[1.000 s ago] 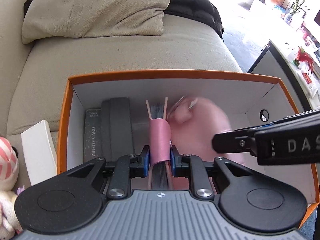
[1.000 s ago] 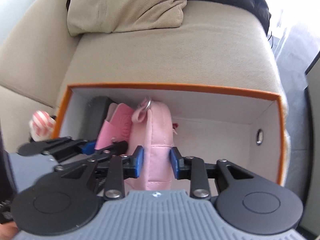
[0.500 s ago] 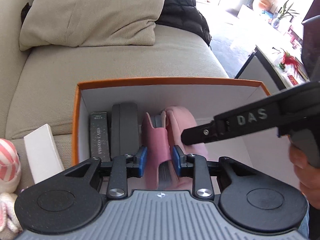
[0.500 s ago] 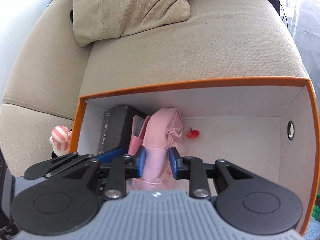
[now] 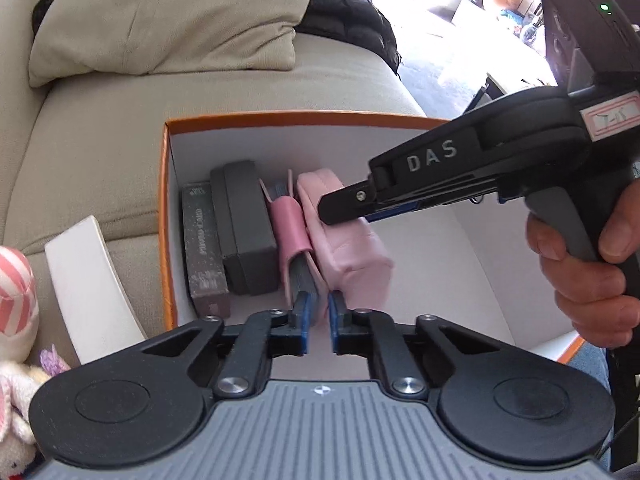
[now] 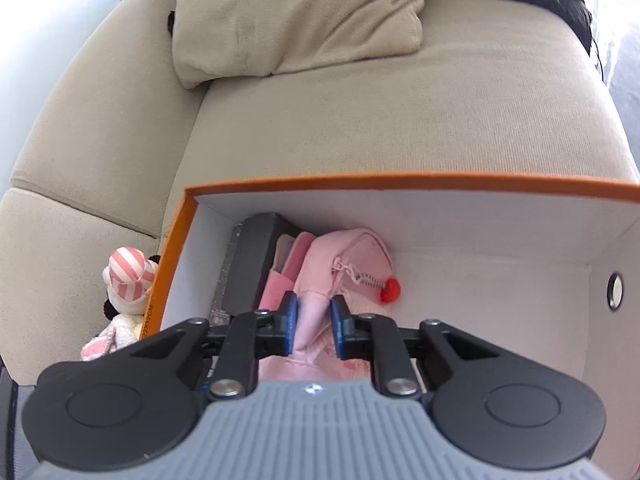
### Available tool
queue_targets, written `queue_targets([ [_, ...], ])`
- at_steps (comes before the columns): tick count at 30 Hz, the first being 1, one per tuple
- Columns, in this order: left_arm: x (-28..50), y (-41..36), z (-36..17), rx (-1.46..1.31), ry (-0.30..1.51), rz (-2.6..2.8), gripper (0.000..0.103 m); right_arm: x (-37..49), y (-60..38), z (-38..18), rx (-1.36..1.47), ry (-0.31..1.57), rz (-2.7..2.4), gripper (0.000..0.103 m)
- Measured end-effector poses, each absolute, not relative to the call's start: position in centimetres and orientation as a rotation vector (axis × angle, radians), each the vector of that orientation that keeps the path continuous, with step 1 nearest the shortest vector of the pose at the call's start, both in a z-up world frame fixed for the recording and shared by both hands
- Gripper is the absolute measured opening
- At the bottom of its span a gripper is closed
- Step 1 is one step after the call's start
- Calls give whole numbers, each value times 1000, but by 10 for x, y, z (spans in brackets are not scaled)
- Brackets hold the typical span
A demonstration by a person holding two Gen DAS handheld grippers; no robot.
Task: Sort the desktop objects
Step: 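Open both grippers to release the wallet and pouch in the box, then move both grippers toward the plush toys and small brown cardboard box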
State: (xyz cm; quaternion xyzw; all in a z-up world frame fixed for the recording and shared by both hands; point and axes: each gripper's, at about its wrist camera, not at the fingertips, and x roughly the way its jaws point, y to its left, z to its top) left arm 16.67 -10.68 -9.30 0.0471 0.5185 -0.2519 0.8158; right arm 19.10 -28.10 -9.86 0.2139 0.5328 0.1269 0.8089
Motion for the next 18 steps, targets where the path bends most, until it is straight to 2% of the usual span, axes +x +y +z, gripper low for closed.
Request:
queue_targets([
  [9,166,-107,-90,85,1095,-537,9,187,-274,-102,396,1136,298,20],
  [18,149,-93,-65,51,1046,-549,13,177,-265,-93,325,1100,277,35],
])
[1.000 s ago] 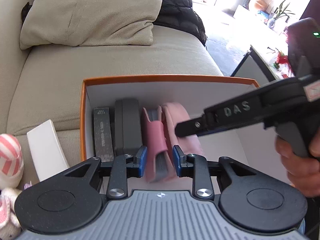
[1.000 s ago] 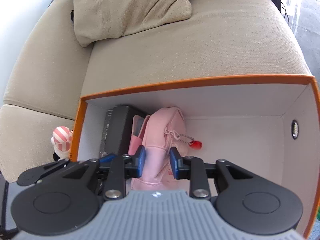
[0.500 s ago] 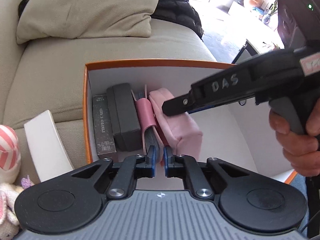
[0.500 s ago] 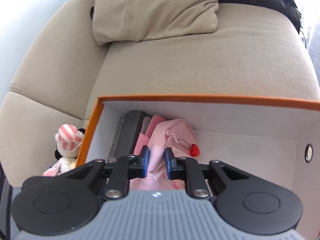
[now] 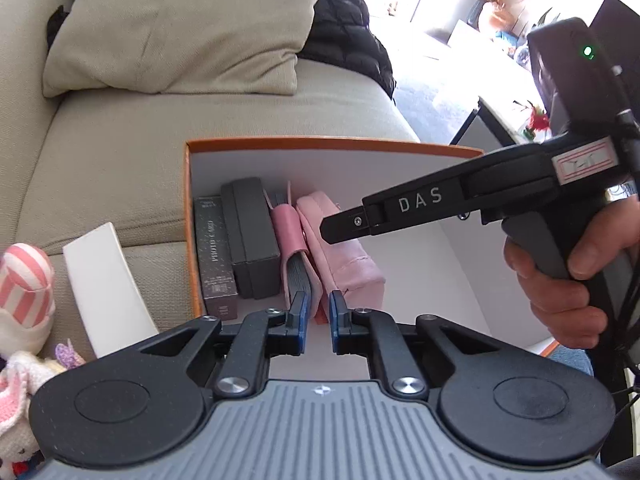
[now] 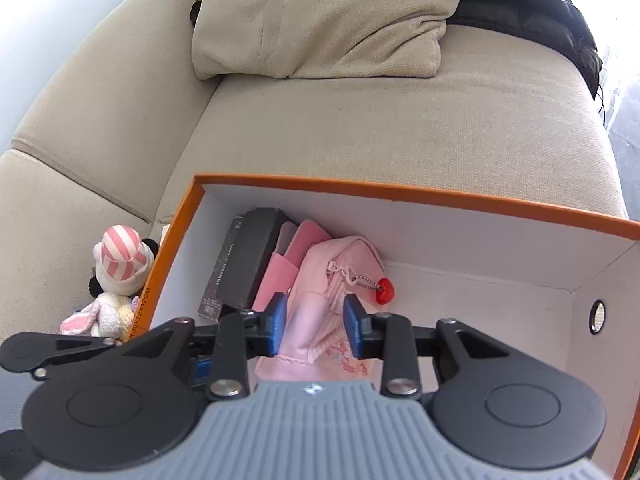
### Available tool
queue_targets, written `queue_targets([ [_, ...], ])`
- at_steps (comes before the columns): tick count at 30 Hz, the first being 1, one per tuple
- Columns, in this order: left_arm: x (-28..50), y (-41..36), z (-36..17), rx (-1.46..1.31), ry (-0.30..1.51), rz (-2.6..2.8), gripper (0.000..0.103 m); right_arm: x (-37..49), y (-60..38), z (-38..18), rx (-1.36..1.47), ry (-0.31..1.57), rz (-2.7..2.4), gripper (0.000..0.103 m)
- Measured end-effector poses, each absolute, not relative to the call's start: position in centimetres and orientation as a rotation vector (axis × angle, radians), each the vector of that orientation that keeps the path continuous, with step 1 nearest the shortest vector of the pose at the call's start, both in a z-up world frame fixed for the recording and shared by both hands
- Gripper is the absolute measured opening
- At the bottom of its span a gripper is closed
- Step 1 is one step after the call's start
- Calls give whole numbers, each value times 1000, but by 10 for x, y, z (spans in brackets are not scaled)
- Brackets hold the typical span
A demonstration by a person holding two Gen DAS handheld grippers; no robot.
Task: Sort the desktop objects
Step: 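Move both grippers toward the plush toys and small brown cardboard box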
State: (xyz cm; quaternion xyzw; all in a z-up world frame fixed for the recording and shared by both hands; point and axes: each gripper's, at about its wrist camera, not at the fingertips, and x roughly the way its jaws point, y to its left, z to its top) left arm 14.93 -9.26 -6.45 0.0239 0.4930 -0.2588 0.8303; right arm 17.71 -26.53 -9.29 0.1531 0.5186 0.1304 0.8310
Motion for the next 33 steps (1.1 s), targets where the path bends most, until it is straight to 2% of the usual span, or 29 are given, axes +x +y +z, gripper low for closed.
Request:
queue_targets([
  [9,132,-50,-34,12,975,-482,13,165,-263,-81,282,1083,262,37],
  [13,118,-18,-15,22,893,-424,21,158,-257,-68,274,1060,260,37],
  [22,105,89,20,26,886,-187,24,135,-178,-21,146,952,455,37],
  [33,97,153,-11,42,968,-130,27,139,-60,-36,-6,1016,627,37],
])
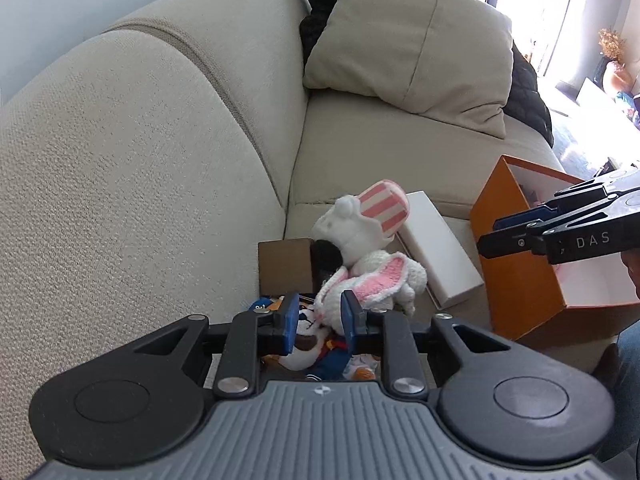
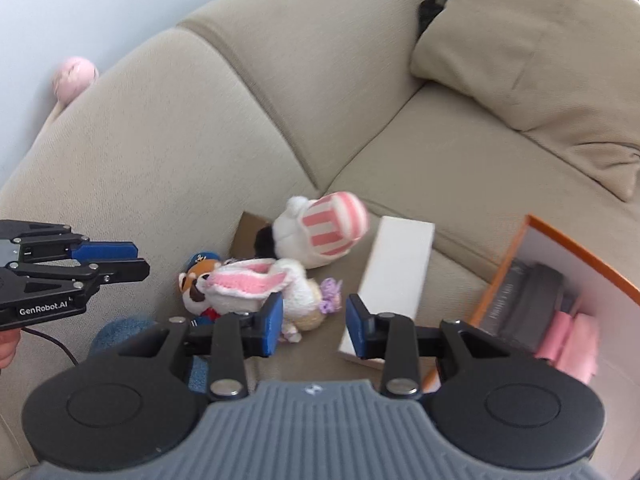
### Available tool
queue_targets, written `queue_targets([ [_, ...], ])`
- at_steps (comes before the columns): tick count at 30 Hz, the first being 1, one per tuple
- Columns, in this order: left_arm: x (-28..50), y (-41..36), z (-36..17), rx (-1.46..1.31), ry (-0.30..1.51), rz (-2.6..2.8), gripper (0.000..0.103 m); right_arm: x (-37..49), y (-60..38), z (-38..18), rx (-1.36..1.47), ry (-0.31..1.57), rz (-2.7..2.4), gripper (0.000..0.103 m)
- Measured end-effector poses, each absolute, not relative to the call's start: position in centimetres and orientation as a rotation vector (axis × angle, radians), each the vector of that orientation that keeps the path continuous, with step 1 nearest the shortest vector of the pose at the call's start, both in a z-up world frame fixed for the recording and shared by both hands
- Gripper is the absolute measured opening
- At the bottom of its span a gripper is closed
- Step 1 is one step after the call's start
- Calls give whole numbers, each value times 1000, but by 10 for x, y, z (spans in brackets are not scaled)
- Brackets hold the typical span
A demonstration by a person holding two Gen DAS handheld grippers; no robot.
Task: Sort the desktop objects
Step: 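Move both grippers toward the plush toys and small brown cardboard box, then grasp the small brown cardboard box with the right gripper and lift it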
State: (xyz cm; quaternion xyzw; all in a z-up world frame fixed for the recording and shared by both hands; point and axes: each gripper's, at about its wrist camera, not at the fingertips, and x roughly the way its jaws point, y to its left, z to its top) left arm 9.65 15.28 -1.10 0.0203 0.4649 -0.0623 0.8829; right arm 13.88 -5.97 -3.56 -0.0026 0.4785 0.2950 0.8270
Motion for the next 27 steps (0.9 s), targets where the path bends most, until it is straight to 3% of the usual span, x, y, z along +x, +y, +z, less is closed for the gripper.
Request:
queue_targets([
  [4,113,163,-26,36,984,-147,40,152,-32,-49,-27,1061,645,37],
  [18,178,169,-86,79,1148,-192,40,240,83,-92,-377,1134,923,37],
  [25,194,170,-102,80,1214,-177,29,273,126,-124,-524,1234,1037,37],
  [27,197,170,-103,66,1223,-186,29,279,132,-132,-550,1275,1083,42],
])
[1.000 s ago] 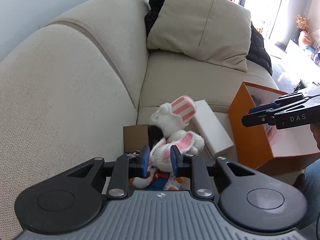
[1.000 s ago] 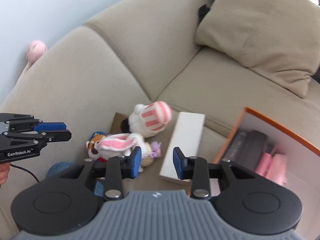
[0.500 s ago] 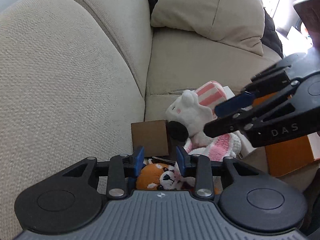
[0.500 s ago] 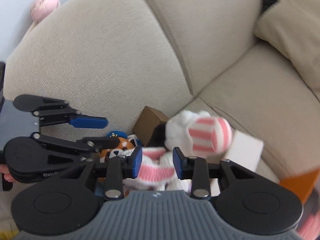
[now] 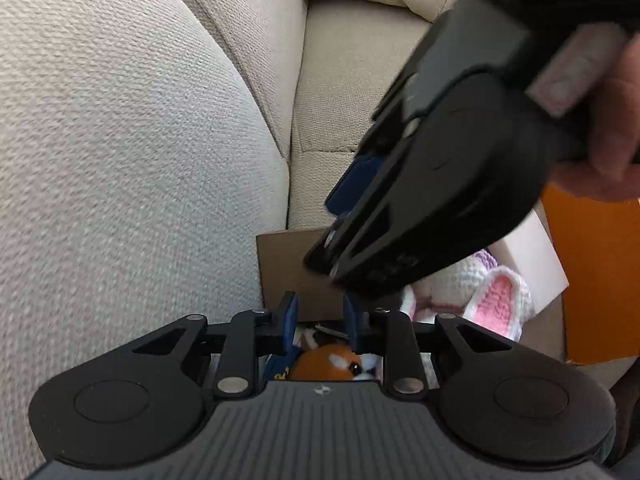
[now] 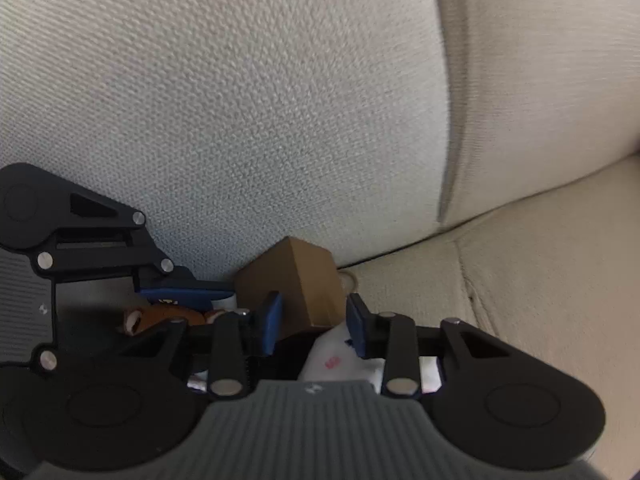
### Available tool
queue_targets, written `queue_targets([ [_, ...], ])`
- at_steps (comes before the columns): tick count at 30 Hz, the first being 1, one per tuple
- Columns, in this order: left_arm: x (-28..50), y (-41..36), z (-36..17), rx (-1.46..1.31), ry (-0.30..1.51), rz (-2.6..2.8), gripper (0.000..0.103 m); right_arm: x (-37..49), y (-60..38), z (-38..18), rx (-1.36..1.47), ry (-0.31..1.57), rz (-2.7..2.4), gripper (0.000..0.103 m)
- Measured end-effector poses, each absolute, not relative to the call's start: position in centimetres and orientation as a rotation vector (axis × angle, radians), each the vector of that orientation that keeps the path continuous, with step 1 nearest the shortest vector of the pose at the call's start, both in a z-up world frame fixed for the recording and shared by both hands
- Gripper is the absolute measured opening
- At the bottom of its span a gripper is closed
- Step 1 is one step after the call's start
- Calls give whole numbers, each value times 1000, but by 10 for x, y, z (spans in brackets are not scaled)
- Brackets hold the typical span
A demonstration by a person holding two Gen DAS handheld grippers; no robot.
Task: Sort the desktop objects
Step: 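Grasp the small brown cardboard box with the right gripper and lift it, then grasp the brown box with the left gripper while the right gripper releases it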
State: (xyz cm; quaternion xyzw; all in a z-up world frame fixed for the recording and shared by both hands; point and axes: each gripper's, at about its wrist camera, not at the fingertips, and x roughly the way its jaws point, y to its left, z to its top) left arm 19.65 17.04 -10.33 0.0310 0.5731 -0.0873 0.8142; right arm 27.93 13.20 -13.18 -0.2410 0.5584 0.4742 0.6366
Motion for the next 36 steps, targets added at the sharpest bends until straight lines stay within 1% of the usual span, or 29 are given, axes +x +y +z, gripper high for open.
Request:
queue_targets([
  [2,198,171,-105,55,1238,-188,29,285,136,-140,-561,1323,1134,43],
  [5,197,171,-107,42,1246,-188,29,293,141,-152,-574,1372,1187,55],
  [7,194,171,-107,48,1248,-185,29,301,141,-163,-546,1425,1200,67],
  [9,190,172,-107,41,1247,-190,29,312,139,-176,-492,1484,1199,75],
  [11,186,175,-106,20,1247,-196,29,321,134,-189,-404,1554,1201,76],
  [12,184,177,-106,6,1248,-197,29,322,131,-192,-374,1559,1206,77],
  [14,179,178,-104,-6,1251,-193,29,317,129,-192,-365,1544,1219,75],
  [15,176,179,-103,-10,1252,-188,29,315,127,-191,-353,1546,1224,66],
  [16,172,180,-101,-16,1251,-184,29,313,126,-189,-337,1551,1225,63],
  [17,168,181,-99,-19,1249,-179,29,310,125,-187,-347,1544,1217,63],
  [20,153,186,-90,-35,1235,-163,29,295,118,-172,-399,1475,1211,57],
  [22,142,190,-83,-51,1223,-147,29,286,112,-158,-419,1425,1197,50],
  [29,99,196,-55,-91,1172,-119,29,239,85,-96,-474,1190,1136,50],
  [33,76,195,-34,-140,1125,-137,29,213,57,-58,-465,1105,1091,50],
  [36,61,193,-22,-212,1103,-139,29,181,33,-47,-482,1070,1025,50],
])
